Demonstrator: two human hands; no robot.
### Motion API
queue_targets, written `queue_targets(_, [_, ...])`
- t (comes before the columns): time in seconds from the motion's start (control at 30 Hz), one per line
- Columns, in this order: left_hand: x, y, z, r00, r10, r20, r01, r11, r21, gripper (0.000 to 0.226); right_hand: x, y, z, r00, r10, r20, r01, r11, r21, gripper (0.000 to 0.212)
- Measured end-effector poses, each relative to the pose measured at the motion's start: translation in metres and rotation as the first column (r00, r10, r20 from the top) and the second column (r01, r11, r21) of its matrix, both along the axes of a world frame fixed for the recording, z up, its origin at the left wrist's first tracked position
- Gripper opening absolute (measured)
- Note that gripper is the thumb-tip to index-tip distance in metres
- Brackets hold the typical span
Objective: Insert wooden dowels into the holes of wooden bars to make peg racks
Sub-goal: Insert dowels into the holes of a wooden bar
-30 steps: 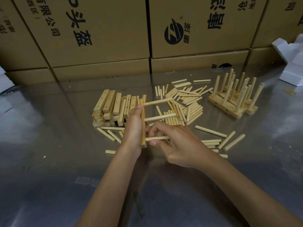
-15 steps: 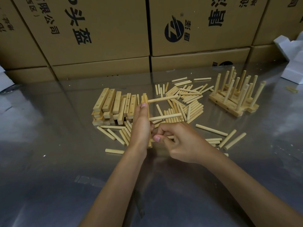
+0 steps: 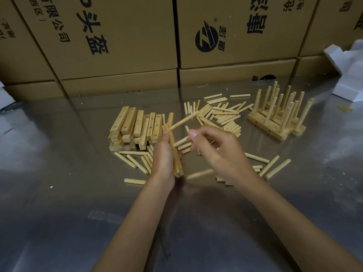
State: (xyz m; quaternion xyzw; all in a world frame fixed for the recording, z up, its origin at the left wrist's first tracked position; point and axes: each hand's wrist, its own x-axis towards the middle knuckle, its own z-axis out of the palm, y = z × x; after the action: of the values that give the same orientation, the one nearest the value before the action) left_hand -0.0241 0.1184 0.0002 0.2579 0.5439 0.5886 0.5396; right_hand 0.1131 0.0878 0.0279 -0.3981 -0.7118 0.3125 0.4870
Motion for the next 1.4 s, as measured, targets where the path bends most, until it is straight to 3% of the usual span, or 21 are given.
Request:
queue_targets(0.13, [0.007, -0.002, 0.0, 0.998, -0.004, 0.064, 0.003, 1.0, 0.007, 0.045, -0.007, -0.002, 0.001, 0.971, 0.078, -0.225, -0.106, 0.988, -0.115, 0.026])
queue_targets(0.2, [0.005, -0.001, 0.002, 0.998, 0.028, 0.062, -0.028, 1.0, 0.005, 0.042, 0.0, 0.002, 0.005, 0.985, 0.077, -0.157, -0.092, 0.992, -0.091, 0.022])
queue_targets(0.27, [-0.002, 0.002, 0.003, 0.996, 0.066, 0.052, -0.067, 0.998, 0.001, 0.04, 0.017, 0.008, 0.011, 0.989, 0.124, 0.079, -0.113, 0.985, -0.132, 0.017])
queue_targets(0.33, [-0.008, 0.003, 0.004, 0.994, 0.09, 0.056, -0.09, 0.996, -0.004, 0.04, 0.03, 0.012, 0.014, 0.873, 0.272, 0.405, -0.175, 0.949, -0.262, 0.008])
queue_targets(0.4, [-0.012, 0.003, 0.005, 0.992, 0.095, 0.087, -0.095, 0.995, -0.006, 0.04, 0.033, 0.011, 0.008, 0.64, 0.391, 0.661, -0.179, 0.913, -0.367, 0.024])
queue_targets(0.47, [-0.013, 0.003, 0.006, 0.991, 0.089, 0.096, -0.089, 0.996, 0.001, 0.039, 0.027, 0.008, 0.0, 0.474, 0.446, 0.759, -0.166, 0.892, -0.42, 0.032])
queue_targets(0.5, [-0.013, 0.002, 0.006, 0.992, 0.086, 0.089, -0.087, 0.996, 0.003, 0.039, 0.023, 0.006, -0.002, 0.462, 0.452, 0.763, -0.181, 0.89, -0.418, 0.029])
queue_targets(0.6, [-0.013, 0.002, 0.007, 0.995, 0.076, 0.06, -0.077, 0.997, 0.007, 0.038, 0.018, 0.004, -0.004, 0.546, 0.426, 0.722, -0.218, 0.904, -0.369, 0.012])
queue_targets(0.73, [-0.011, 0.002, 0.007, 0.999, 0.051, 0.017, -0.051, 0.999, -0.004, 0.038, 0.021, 0.007, 0.002, 0.787, 0.349, 0.509, -0.216, 0.928, -0.304, 0.005])
queue_targets(0.8, [-0.009, 0.002, 0.006, 0.999, 0.049, 0.014, -0.049, 0.999, -0.009, 0.037, 0.021, 0.007, 0.003, 0.859, 0.283, 0.426, -0.201, 0.953, -0.227, 0.005])
queue_targets(0.9, [-0.007, 0.003, 0.006, 0.997, 0.066, 0.036, -0.067, 0.998, 0.011, 0.034, 0.02, 0.008, 0.002, 0.854, 0.192, 0.484, -0.164, 0.981, -0.1, 0.008])
queue_targets(1.17, [0.0, 0.001, 0.004, 0.995, 0.099, 0.0, -0.099, 0.995, -0.004, 0.036, 0.009, 0.004, 0.0, 0.874, 0.152, 0.461, -0.186, 0.982, 0.03, 0.008])
queue_targets(1.3, [0.001, 0.0, 0.005, 0.995, 0.096, 0.033, -0.096, 0.995, 0.028, 0.039, 0.012, 0.005, 0.002, 0.945, 0.181, 0.271, -0.171, 0.983, -0.062, 0.01])
queue_targets(1.4, [0.005, -0.003, 0.006, 0.987, 0.009, 0.162, -0.014, 0.999, 0.03, 0.042, 0.01, 0.006, 0.007, 0.975, 0.22, 0.012, -0.214, 0.958, -0.191, 0.012])
